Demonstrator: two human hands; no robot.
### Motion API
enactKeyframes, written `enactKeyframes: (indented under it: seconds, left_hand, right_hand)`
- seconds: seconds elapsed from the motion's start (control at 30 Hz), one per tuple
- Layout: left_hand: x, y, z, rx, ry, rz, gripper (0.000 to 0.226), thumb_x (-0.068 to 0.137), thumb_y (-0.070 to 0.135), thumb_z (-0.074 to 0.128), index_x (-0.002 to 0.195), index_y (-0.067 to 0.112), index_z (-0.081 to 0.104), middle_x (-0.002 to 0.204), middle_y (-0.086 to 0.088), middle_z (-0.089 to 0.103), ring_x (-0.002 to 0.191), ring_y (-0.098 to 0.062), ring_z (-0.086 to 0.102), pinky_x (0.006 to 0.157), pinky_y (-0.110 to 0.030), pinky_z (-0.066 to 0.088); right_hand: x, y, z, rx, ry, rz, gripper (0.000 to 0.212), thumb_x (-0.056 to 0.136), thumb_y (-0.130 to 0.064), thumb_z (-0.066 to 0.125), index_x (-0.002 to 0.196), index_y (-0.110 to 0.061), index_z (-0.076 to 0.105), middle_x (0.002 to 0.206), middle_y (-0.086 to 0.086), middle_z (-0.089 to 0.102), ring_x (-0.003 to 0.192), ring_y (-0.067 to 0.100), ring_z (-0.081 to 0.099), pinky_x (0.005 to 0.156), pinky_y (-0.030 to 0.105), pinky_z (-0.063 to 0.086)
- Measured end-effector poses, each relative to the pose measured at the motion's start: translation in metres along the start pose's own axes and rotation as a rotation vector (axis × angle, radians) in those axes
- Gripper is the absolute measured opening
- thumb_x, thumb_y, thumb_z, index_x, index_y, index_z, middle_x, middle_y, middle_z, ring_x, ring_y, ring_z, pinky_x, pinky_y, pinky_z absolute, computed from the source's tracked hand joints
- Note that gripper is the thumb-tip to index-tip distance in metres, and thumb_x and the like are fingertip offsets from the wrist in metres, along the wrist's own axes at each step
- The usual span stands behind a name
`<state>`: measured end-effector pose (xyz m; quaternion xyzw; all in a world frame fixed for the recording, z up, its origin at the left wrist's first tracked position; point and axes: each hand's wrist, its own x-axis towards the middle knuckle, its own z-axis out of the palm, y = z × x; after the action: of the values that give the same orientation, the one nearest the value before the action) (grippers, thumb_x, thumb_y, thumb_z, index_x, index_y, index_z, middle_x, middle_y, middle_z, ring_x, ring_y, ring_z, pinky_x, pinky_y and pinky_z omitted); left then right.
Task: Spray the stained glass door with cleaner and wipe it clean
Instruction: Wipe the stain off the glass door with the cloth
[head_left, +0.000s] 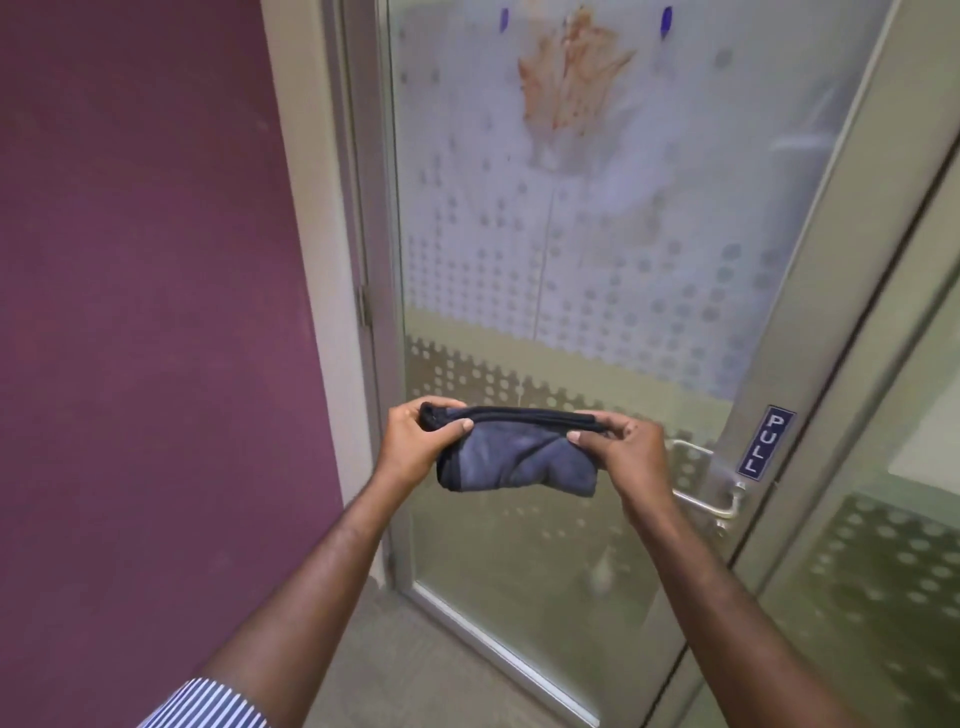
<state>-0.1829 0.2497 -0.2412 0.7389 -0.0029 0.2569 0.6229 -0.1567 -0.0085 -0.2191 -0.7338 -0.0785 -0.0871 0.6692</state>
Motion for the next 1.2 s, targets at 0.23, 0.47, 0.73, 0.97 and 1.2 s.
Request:
enactKeyframes:
  seconds: [0.23,0.47,0.73,0.97,1.2]
  left_hand:
    - [0.108,0.004,-0.023,0.003,0.006,0.08,0.02,0.077,-0.002,0.085,0.093,0.006,0.076,0.083,-0.001,0.074,0.073,-0.002,0.067,0.073,-0.018,0.055]
    - [0.194,0.004,-0.029,-0.054,-0.028,0.117,0.017,0.079,-0.005,0.082,0.093,0.003,0.075,0.072,0.011,0.074,0.068,-0.001,0.066,0.066,-0.017,0.055]
    - [0.263,-0.013,-0.023,-0.16,-0.128,0.07,0.02,0.082,-0.002,0.08,0.086,0.017,0.074,0.069,0.012,0.074,0.064,-0.001,0.067,0.055,-0.018,0.054]
    - [0.327,-0.032,-0.021,-0.033,-0.322,0.187,0.024,0.082,0.006,0.082,0.103,0.016,0.075,0.095,0.005,0.076,0.083,0.001,0.068,0.072,-0.017,0.052]
    - [0.352,-0.009,-0.005,0.009,-0.515,0.644,0.04,0.079,0.023,0.086,0.117,0.021,0.074,0.116,0.011,0.074,0.115,-0.004,0.065,0.102,-0.018,0.045]
  right_hand:
    - [0.084,-0.021,0.056,0.061,0.078,-0.102,0.029,0.076,0.01,0.078,0.096,-0.01,0.075,0.071,-0.005,0.075,0.06,0.0,0.066,0.067,0.02,0.057]
    - [0.148,-0.037,0.087,0.011,0.157,-0.268,0.032,0.076,0.004,0.082,0.091,-0.023,0.076,0.066,-0.011,0.074,0.062,0.002,0.064,0.068,0.025,0.055]
    - [0.19,-0.064,0.104,-0.051,0.202,-0.337,0.022,0.077,0.0,0.082,0.093,-0.015,0.079,0.087,0.003,0.079,0.082,0.016,0.073,0.084,0.039,0.06]
    - [0.207,-0.089,0.14,-0.277,0.312,-0.38,0.023,0.074,-0.011,0.085,0.093,-0.023,0.079,0.086,-0.009,0.079,0.085,0.01,0.075,0.083,0.032,0.059]
    - [0.225,-0.1,0.198,-0.608,0.531,-0.313,0.019,0.074,-0.024,0.08,0.092,-0.029,0.079,0.079,-0.015,0.075,0.072,0.001,0.066,0.073,0.029,0.057]
